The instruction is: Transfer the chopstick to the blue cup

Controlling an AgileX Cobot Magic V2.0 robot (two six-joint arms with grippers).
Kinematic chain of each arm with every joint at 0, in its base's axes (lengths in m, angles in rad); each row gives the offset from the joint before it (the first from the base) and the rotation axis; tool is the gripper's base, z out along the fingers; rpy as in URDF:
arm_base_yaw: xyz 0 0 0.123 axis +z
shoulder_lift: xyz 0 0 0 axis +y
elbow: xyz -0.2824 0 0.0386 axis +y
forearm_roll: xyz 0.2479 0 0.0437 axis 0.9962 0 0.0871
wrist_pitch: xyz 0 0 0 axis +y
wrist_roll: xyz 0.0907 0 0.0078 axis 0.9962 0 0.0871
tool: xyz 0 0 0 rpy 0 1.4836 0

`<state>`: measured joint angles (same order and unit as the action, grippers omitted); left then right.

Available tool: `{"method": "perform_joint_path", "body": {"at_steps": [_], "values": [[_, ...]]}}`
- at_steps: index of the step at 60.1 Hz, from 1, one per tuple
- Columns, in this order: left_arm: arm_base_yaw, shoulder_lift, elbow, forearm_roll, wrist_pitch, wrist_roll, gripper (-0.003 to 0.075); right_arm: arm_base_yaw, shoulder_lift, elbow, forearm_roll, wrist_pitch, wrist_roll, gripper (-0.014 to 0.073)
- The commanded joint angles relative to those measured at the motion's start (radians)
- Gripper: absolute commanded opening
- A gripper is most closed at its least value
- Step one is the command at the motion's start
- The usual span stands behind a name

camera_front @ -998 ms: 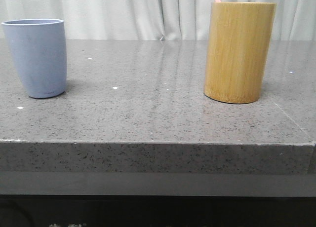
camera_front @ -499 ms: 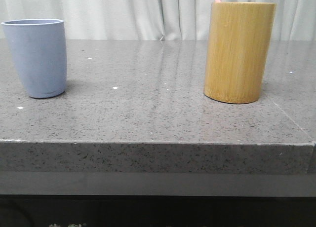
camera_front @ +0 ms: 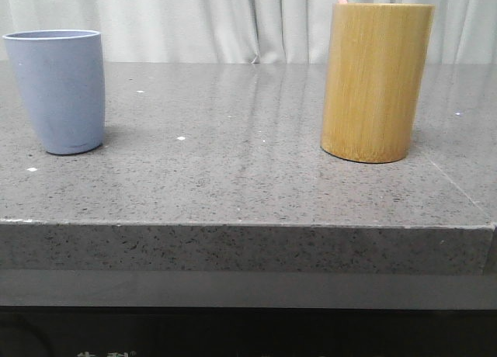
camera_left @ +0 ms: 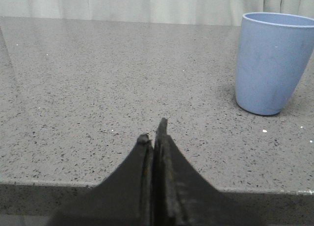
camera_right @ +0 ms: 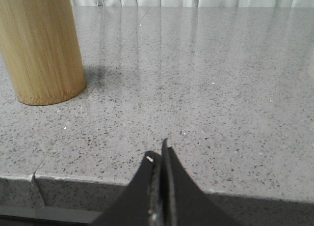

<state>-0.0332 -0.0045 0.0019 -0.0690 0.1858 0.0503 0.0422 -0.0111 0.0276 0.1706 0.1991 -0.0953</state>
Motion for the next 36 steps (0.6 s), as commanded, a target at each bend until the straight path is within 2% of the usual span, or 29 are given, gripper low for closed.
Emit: {"method": "perform_joint_path", "body": {"at_steps": [1,27,36], "values": [[0.002,-0.025,0.007,-0.010,-0.086,-0.009,-0.0019,-0.007,-0.019,-0.005,-0.006,-0.103,-0.011,-0.0088],[0.002,-0.025,0.007,-0.010,-0.116,-0.009,-0.0019,-0.007,-0.019,-0.005,-0.006,-0.112,-0.011,-0.0088],[0.002,-0.025,0.000,-0.097,-0.256,-0.026,-0.0019,-0.007,-0.019,-0.032,0.008,-0.166,-0.011,-0.0088]]}}
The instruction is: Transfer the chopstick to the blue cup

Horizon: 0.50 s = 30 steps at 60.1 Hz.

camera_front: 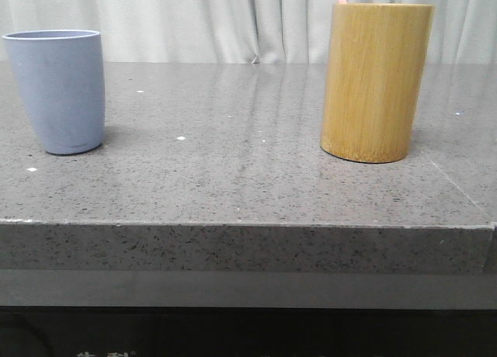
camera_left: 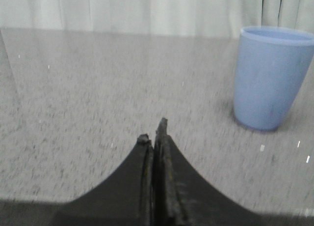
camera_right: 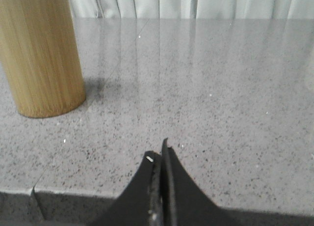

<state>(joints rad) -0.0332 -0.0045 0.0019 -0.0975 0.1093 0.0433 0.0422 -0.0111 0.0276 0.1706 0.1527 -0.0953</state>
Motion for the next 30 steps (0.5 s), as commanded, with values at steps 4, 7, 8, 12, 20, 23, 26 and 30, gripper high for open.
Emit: {"method": "perform_joint_path", "body": {"at_steps": [4,7,8,12,20,23,26,30], "values": [[0.002,-0.025,-0.024,-0.138,-0.229,-0.019,-0.0019,-0.007,-0.019,-0.080,0.009,-0.137,-0.011,-0.0088],[0.002,-0.025,-0.060,-0.143,-0.234,-0.019,-0.0019,-0.007,-0.019,-0.124,0.009,-0.135,-0.011,-0.0088],[0.002,-0.023,-0.078,-0.143,-0.234,-0.019,-0.0019,-0.007,-0.019,-0.137,0.009,-0.130,-0.011,-0.0088],[0.002,-0.021,-0.148,-0.140,-0.221,-0.019,-0.0019,-0.007,-0.019,-0.211,0.009,-0.094,-0.011,-0.0088],[0.002,0.030,-0.332,-0.058,-0.082,-0.019,-0.0019,-0.007,0.028,-0.372,0.012,0.025,-0.010,-0.0085],[0.002,0.071,-0.402,-0.021,-0.009,-0.019,-0.0019,-0.007,0.059,-0.422,0.026,0.065,-0.010,-0.0085],[0.002,0.122,-0.461,0.002,0.057,-0.019,-0.0019,-0.007,0.103,-0.488,0.041,0.103,-0.010,-0.0084],[0.002,0.208,-0.549,0.019,0.133,-0.019,-0.0019,-0.007,0.175,-0.564,0.061,0.144,-0.010,-0.0084]]}}
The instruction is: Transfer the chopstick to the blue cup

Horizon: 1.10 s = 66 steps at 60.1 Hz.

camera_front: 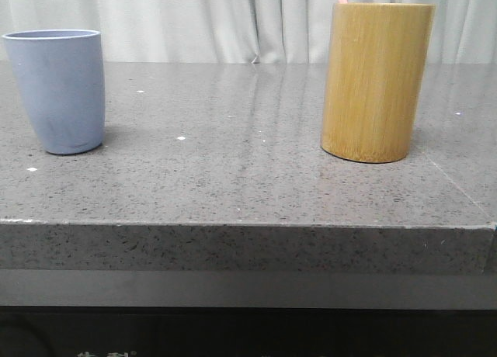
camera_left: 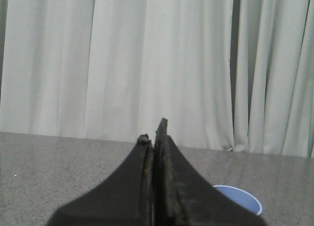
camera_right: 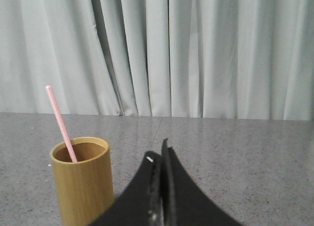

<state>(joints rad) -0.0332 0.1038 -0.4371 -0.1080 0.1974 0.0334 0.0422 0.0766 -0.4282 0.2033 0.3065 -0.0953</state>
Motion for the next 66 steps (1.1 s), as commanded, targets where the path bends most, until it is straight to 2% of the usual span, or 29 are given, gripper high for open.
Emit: {"method": "perform_joint_path", "body": {"at_steps": [1,6,15,25,30,36,41,44,49,53,57,66], "values": [[0.002,0.117,-0.126,0.031,0.056,-0.009,-0.0019,-0.007,0.102,-0.123,0.031,-0.003,-0.010,-0.0084],[0.002,0.233,-0.203,0.031,0.105,-0.009,-0.0019,-0.007,0.189,-0.192,0.035,0.029,-0.010,-0.0084],[0.002,0.356,-0.243,0.032,0.131,-0.009,-0.0019,-0.007,0.301,-0.240,0.036,0.042,-0.010,-0.0084],[0.002,0.375,-0.243,0.032,0.123,-0.009,-0.0015,-0.007,0.318,-0.240,0.036,0.042,-0.010,-0.0084],[0.002,0.375,-0.243,0.032,0.120,-0.009,0.0036,-0.007,0.318,-0.240,0.036,0.042,-0.010,-0.0062],[0.002,0.375,-0.243,0.032,0.121,-0.009,0.0208,-0.007,0.318,-0.240,0.036,0.045,-0.010,0.0059],[0.002,0.375,-0.243,0.032,0.123,-0.009,0.0453,-0.007,0.318,-0.240,0.036,0.045,-0.010,0.0257],[0.002,0.375,-0.243,0.032,0.121,-0.009,0.0566,-0.007,0.318,-0.240,0.036,0.045,-0.010,0.0367],[0.002,0.375,-0.243,0.032,0.121,-0.009,0.0683,-0.007,0.318,-0.240,0.036,0.045,-0.010,0.0518],[0.002,0.375,-0.241,0.032,0.121,-0.009,0.0696,-0.007,0.318,-0.240,0.036,0.045,-0.010,0.0594],[0.002,0.375,-0.241,0.032,0.123,-0.009,0.0688,-0.007,0.318,-0.240,0.036,0.051,-0.010,0.0630],[0.002,0.375,-0.239,0.026,0.121,-0.009,0.0657,-0.007,0.318,-0.240,0.036,0.072,-0.010,0.0628]]}}
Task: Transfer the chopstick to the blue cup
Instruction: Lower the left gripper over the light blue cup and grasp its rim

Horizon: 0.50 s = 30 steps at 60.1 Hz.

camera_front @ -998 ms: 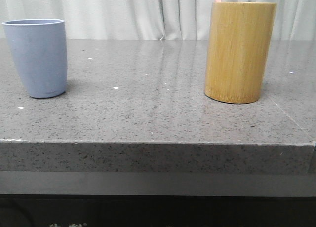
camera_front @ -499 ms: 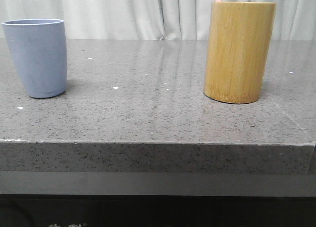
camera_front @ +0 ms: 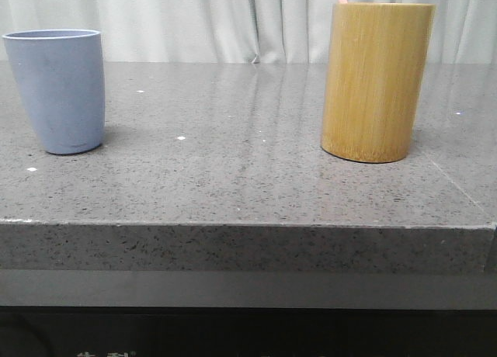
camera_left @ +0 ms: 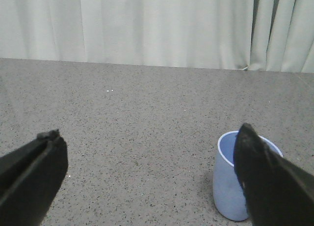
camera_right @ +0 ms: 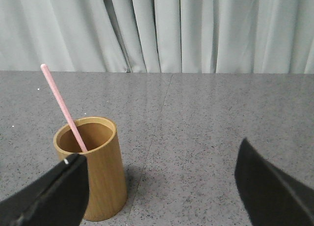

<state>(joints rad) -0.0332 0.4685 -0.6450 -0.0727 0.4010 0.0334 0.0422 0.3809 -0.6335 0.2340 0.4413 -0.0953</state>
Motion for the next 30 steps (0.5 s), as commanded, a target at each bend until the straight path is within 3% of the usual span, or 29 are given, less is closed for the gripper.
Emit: {"method": "perform_joint_path", "body": {"at_steps": [1,14,30], "values": [[0.002,0.011,-0.031,-0.018,-0.081,-0.009,0.0654,-0.007,0.013,-0.034,0.005,-0.062,-0.010,0.0628],[-0.030,0.138,-0.128,-0.061,0.053,0.080,0.0618,-0.007,0.013,-0.034,0.005,-0.057,-0.010,0.0627],[-0.173,0.440,-0.395,-0.063,0.243,0.189,0.0619,-0.007,0.013,-0.033,0.009,-0.041,-0.010,0.0627]]}}
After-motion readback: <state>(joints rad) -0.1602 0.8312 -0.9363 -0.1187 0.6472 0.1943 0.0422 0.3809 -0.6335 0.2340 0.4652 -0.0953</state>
